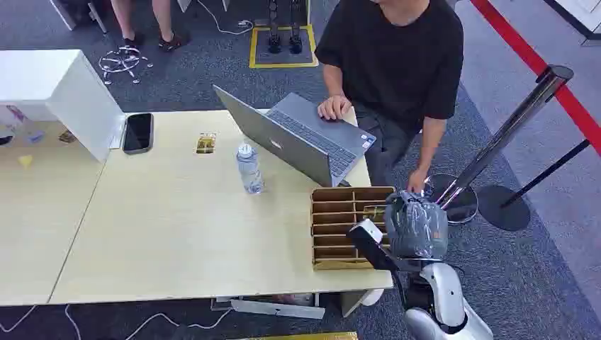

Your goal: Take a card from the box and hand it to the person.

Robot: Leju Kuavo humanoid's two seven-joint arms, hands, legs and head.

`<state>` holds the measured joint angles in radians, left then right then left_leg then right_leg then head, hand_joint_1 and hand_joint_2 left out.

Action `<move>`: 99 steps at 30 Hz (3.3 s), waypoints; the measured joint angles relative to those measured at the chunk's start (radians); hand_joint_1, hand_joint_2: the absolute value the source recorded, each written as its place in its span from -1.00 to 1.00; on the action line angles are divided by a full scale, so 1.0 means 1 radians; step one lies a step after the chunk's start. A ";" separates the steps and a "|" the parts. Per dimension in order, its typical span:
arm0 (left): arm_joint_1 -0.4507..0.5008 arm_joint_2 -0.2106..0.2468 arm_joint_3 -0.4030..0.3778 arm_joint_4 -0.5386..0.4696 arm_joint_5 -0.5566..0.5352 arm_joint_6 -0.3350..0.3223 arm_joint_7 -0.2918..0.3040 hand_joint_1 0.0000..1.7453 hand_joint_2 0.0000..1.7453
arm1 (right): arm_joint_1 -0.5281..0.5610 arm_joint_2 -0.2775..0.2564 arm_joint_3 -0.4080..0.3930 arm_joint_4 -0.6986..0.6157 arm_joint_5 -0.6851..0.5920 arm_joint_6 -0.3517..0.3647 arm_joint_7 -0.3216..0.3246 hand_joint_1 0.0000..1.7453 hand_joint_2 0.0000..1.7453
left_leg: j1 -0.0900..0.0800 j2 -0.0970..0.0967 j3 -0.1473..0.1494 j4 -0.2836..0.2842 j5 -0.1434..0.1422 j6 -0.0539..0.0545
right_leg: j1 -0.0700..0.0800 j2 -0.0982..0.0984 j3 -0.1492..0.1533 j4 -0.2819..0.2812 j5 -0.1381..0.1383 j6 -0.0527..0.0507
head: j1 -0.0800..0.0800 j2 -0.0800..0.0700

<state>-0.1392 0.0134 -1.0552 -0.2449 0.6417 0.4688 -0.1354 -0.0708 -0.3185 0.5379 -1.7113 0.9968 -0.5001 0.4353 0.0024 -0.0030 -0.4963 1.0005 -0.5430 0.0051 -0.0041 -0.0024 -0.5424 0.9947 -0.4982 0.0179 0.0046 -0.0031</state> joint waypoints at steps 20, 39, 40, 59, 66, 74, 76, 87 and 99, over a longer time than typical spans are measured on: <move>-0.014 0.000 -0.002 0.000 -0.019 -0.006 0.014 -1.00 -1.00 | -0.036 -0.003 0.043 0.059 0.015 0.080 0.006 -0.12 1.00 | 0.000 0.000 0.000 0.000 0.000 0.000 | 0.000 0.000 0.000 0.000 0.000 0.000 | 0.000 0.000; -0.024 -0.004 -0.021 0.000 -0.035 -0.018 0.025 -1.00 -1.00 | -0.059 -0.014 0.063 0.145 0.018 0.121 0.014 -0.06 1.00 | 0.000 0.000 0.000 0.000 0.000 0.000 | 0.000 0.000 0.000 0.000 0.000 0.000 | 0.000 0.000; -0.024 -0.004 -0.022 0.000 -0.035 -0.018 0.025 -1.00 -1.00 | -0.059 -0.016 0.063 0.150 0.018 0.123 0.014 -0.06 1.00 | 0.000 0.000 0.000 0.000 0.000 0.000 | 0.000 0.000 0.000 0.000 0.000 0.000 | 0.000 0.000; -0.030 -0.006 -0.026 0.000 -0.044 -0.019 0.027 -1.00 -1.00 | -0.082 -0.027 0.076 0.211 0.008 0.178 0.022 0.12 1.00 | 0.000 0.000 0.001 0.000 0.000 0.000 | 0.000 0.000 0.000 0.000 0.000 0.000 | 0.000 0.000; -0.030 -0.006 -0.026 0.000 -0.047 -0.019 0.027 -1.00 -1.00 | -0.086 -0.027 0.077 0.217 0.003 0.167 0.021 0.28 1.00 | 0.000 0.000 0.001 0.000 0.000 0.000 | 0.000 0.000 0.001 0.000 0.000 0.000 | 0.000 0.000; -0.030 -0.006 -0.026 0.000 -0.047 -0.019 0.026 -1.00 -1.00 | -0.089 -0.027 0.076 0.223 0.005 0.149 0.020 0.54 1.00 | 0.000 0.000 0.001 0.000 0.000 0.000 | 0.000 0.000 0.001 0.000 0.000 0.000 | 0.000 0.000; -0.030 -0.006 -0.026 0.000 -0.047 -0.019 0.026 -1.00 -1.00 | -0.091 -0.027 0.076 0.225 0.005 0.144 0.020 0.52 1.00 | 0.000 0.000 0.001 0.000 0.000 0.000 | 0.000 0.000 0.001 0.000 0.000 0.000 | 0.000 0.000; -0.030 -0.006 -0.026 0.000 -0.047 -0.019 0.029 -1.00 -1.00 | -0.095 -0.027 0.076 0.232 -0.006 0.135 0.020 0.56 1.00 | 0.000 0.000 0.001 0.000 0.000 0.000 | 0.000 0.000 0.001 0.000 0.000 0.000 | 0.000 0.000; -0.030 -0.006 -0.026 0.000 -0.047 -0.019 0.030 -1.00 -1.00 | -0.095 -0.027 0.075 0.237 -0.025 0.121 0.020 0.72 1.00 | 0.000 0.000 0.001 0.001 0.000 0.000 | 0.000 0.000 0.001 0.000 0.000 0.000 | 0.000 0.000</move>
<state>-0.1691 0.0069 -1.0807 -0.2449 0.5947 0.4498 -0.1053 -0.1659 -0.3452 0.6130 -1.4744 0.9716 -0.3792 0.4555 0.0023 -0.0030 -0.4952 1.0011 -0.5430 0.0051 -0.0041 -0.0023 -0.5414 0.9946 -0.4980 0.0181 0.0046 -0.0031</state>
